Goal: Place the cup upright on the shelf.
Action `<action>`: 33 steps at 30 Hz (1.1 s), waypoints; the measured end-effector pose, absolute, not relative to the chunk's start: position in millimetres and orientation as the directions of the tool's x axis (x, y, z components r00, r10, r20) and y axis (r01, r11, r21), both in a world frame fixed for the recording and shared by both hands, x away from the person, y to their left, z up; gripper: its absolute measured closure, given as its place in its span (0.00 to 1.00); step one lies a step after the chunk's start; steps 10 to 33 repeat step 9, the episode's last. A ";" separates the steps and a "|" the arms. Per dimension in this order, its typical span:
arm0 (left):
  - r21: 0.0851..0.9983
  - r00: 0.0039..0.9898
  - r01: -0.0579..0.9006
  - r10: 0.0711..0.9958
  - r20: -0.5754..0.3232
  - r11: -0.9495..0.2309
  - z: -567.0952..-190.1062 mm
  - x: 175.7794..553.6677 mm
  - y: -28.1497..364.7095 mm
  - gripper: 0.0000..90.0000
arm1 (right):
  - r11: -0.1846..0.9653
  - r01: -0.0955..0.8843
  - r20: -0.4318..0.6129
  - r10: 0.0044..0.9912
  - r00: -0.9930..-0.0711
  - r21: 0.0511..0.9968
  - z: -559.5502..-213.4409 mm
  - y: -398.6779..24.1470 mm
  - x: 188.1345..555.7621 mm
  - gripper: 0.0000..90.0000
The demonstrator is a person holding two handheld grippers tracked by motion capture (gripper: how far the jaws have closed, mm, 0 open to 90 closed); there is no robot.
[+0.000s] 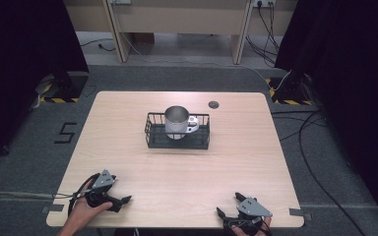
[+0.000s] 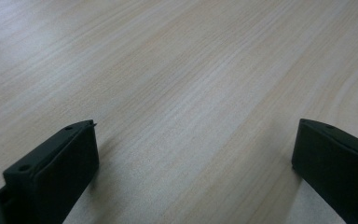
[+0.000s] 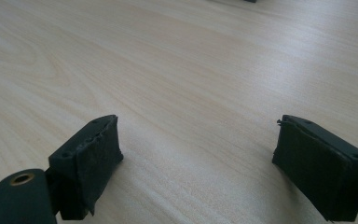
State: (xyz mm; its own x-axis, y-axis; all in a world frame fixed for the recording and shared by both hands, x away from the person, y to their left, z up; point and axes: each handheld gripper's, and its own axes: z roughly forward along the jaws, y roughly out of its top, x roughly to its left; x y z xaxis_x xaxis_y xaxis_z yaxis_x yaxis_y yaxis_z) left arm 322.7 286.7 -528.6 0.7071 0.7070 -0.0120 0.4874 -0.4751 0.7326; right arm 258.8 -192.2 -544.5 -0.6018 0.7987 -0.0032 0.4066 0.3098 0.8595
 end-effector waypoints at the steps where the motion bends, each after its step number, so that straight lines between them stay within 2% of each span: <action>1: 0.733 0.707 0.487 0.707 -0.012 -0.475 -528.6 322.7 286.7 0.00 | 0.310 0.407 -0.003 0.799 -0.602 0.860 -544.5 -192.2 258.8 0.16; 33: 0.733 0.707 0.487 0.707 -0.012 -0.475 -528.6 322.7 286.7 0.00 | 0.304 0.406 -0.001 0.801 -0.598 0.862 -545.1 -192.0 257.6 0.16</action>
